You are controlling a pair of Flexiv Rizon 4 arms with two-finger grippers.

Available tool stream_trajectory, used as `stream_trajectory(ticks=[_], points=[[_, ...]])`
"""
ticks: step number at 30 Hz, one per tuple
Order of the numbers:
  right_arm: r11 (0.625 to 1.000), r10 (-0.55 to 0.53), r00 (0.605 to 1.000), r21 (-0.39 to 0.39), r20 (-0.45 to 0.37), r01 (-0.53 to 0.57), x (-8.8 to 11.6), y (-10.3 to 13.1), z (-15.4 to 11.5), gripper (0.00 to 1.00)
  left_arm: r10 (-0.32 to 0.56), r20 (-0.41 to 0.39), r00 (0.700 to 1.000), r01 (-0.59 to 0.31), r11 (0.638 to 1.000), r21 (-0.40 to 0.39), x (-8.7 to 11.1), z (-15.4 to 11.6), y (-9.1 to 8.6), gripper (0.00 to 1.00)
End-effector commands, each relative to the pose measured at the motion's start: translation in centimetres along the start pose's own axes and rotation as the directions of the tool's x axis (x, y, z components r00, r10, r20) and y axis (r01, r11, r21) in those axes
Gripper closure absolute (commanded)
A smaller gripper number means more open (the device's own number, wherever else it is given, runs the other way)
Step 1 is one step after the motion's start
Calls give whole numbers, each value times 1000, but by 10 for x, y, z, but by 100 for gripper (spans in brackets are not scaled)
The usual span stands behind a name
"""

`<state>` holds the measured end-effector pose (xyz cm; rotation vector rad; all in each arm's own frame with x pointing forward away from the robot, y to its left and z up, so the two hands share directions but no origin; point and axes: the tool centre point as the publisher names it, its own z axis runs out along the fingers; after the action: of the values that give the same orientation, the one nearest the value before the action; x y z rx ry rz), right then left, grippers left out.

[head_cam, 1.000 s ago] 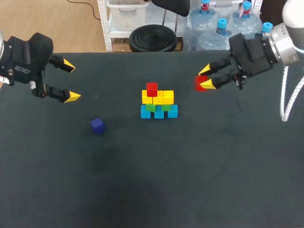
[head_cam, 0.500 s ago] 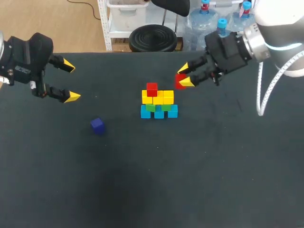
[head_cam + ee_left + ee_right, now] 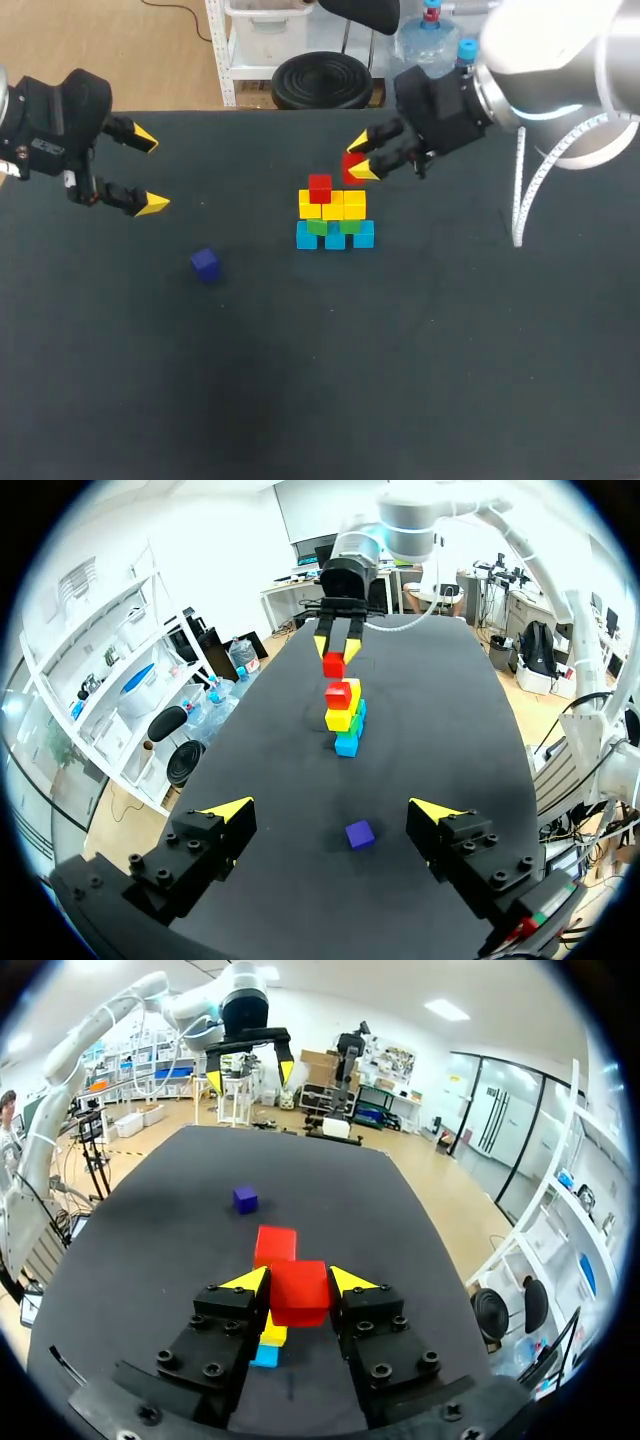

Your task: Place the blue cubes, place green cubes on the blue cubes, place the yellow cubes on the green cubes, then place the red cubes on the yellow cubes, and place purple cube on the red cubes.

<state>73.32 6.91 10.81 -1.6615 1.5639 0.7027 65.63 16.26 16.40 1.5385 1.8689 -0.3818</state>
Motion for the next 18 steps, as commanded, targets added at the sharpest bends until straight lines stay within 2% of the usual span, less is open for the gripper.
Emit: stream_trajectory(ticks=[1,18], points=[[1000,4,1000,16,-8,-4,-2,5,1,100,4,10,1000,-4,1000,-2,2,0,0,0],[999,33,999,30,-10,-33,0,11,5,100,4,10,1000,-4,1000,-2,2,0,0,0]])
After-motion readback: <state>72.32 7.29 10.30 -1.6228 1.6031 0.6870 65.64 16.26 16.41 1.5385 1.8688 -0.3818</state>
